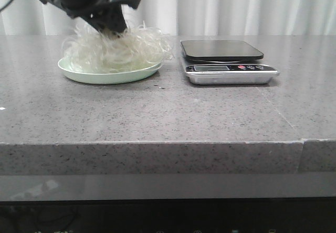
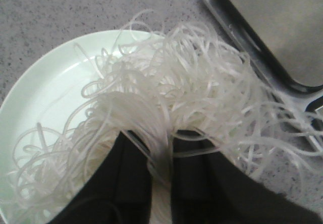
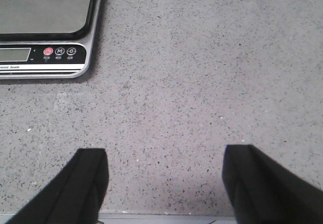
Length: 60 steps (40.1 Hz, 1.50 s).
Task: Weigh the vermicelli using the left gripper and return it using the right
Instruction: 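Lift the vermicelli with the left gripper and set it on the scale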
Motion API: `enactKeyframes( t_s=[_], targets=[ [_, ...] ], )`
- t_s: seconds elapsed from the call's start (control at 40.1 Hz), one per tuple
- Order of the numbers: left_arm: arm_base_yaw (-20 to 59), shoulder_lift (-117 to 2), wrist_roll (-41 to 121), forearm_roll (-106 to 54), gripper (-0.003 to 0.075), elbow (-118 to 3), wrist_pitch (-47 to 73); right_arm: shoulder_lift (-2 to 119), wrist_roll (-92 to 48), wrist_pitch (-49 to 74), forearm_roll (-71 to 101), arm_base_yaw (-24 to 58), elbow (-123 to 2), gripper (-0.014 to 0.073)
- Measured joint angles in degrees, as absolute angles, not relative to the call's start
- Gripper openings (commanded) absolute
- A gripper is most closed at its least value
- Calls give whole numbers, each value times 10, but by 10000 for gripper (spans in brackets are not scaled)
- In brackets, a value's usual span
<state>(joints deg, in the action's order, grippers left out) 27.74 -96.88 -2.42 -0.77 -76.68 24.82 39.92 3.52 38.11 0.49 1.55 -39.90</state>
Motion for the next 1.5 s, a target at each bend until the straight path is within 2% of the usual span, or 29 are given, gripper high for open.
enactKeyframes(
  t_s=[0.15,0.374,0.698,0.948,1.047,1.122,1.197,1.496],
  targets=[
    [282,-945,-24,-6,155,-808,265,399,35,381,5,16,-399,589],
    [329,-956,-11,0,155,-921,285,399,35,381,5,16,-399,589],
    [384,-1099,-8,0,155,-1107,301,399,34,381,5,16,-399,589],
    [390,-1211,-7,-4,160,-1181,303,399,34,381,5,16,-399,589],
    [390,-1235,-7,-16,223,-1183,305,399,34,381,5,16,-399,589],
    [390,-1245,-6,-17,328,-1183,309,399,34,381,5,16,-399,589],
    [390,-1249,-6,-18,393,-1186,311,399,34,381,5,16,-399,589],
    [393,-1241,-6,-23,409,-1189,329,399,34,381,5,16,-399,589]
  ],
)
